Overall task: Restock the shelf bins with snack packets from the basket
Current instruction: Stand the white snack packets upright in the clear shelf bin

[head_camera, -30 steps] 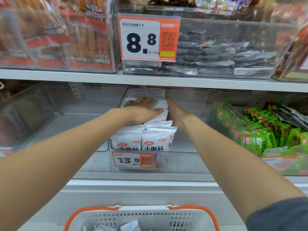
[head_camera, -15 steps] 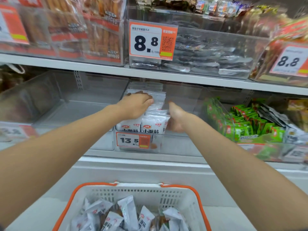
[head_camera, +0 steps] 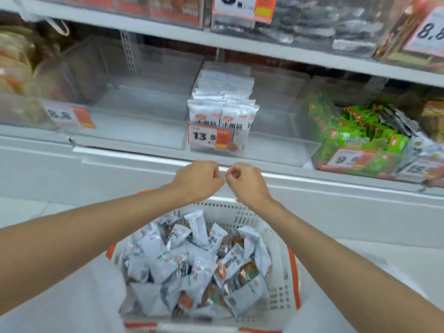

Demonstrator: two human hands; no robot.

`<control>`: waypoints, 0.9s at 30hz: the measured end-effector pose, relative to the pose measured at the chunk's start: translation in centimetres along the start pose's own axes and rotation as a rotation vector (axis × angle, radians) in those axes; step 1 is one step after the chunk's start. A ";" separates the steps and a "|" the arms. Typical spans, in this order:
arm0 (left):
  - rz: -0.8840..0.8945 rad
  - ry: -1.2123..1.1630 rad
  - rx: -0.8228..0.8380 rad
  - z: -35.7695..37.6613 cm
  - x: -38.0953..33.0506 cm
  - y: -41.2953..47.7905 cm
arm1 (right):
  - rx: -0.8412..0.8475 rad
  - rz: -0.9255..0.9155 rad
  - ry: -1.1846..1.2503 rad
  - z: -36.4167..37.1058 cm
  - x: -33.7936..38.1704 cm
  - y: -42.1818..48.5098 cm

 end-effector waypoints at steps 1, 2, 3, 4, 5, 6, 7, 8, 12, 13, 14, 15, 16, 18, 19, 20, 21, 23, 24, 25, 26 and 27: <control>-0.020 0.001 0.109 1.9 1.2 -0.6 | 0.099 0.016 -0.046 1.9 -1.5 -0.8; -0.038 -0.012 0.198 3.6 2.5 -1.0 | 0.191 0.032 -0.104 3.7 -3.0 -1.5; -0.056 -0.034 0.267 5.3 3.7 -1.4 | 0.281 0.061 -0.154 5.5 -4.7 -2.2; -0.075 -0.059 0.315 6.6 5.0 -1.7 | 0.368 0.096 -0.198 7.2 -6.4 -2.9; -0.090 -0.073 0.344 7.7 6.2 -1.8 | 0.454 0.124 -0.249 8.6 -7.8 -3.7; -0.096 -0.064 0.363 8.6 7.3 -1.9 | 0.556 0.150 -0.315 10.0 -9.4 -4.7; -0.090 -0.035 0.385 9.5 8.1 -2.0 | 0.670 0.166 -0.379 11.4 -10.7 -5.8; -0.080 0.008 0.420 10.2 8.7 -2.1 | 0.771 0.190 -0.430 12.5 -11.9 -7.0; -0.081 0.134 0.517 11.5 10.7 -2.3 | 0.930 0.327 -0.356 16.4 -14.6 -11.6; -0.088 0.143 0.534 11.7 11.1 -2.4 | 0.945 0.341 -0.309 17.2 -14.6 -12.4; -0.093 0.147 0.548 11.7 11.4 -2.5 | 0.953 0.340 -0.283 17.8 -14.4 -13.1; -0.094 0.146 0.554 11.9 11.7 -2.5 | 0.945 0.330 -0.282 18.3 -14.4 -13.6; -0.092 0.147 0.555 12.1 12.0 -2.4 | 0.907 0.322 -0.291 18.5 -14.3 -13.8; -0.076 0.153 0.562 12.5 12.2 -2.3 | 0.758 0.348 -0.264 18.7 -14.5 -13.2; -0.067 0.155 0.574 12.7 12.2 -2.3 | 0.712 0.337 -0.252 18.5 -14.3 -12.6; -0.065 0.158 0.595 12.7 12.0 -2.4 | 0.688 0.320 -0.232 17.9 -13.7 -12.1; -0.062 0.159 0.621 12.7 11.7 -2.5 | 0.699 0.280 -0.228 17.2 -12.8 -11.3; -0.088 0.161 0.657 12.3 11.1 -2.7 | 0.687 0.176 -0.192 15.0 -10.6 -9.0; -0.104 0.154 0.668 12.2 10.9 -2.6 | 0.664 0.129 -0.178 13.4 -9.2 -7.6; -0.121 0.134 0.676 12.0 10.8 -2.6 | 0.620 0.081 -0.160 11.5 -7.9 -6.1; -0.135 0.097 0.671 11.7 10.7 -2.5 | 0.566 0.042 -0.132 9.7 -6.8 -4.8; -0.150 0.028 0.649 11.3 10.6 -2.4 | 0.520 0.006 -0.105 7.8 -5.7 -3.6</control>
Point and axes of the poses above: each hand's wrist, its own y-axis towards the middle knuckle, its own z-axis out of the palm, x = y × z, the point moved 6 cm from there along y, towards the middle knuckle, and after that the axes turned 9 degrees about -x, right-handed, at the moved point
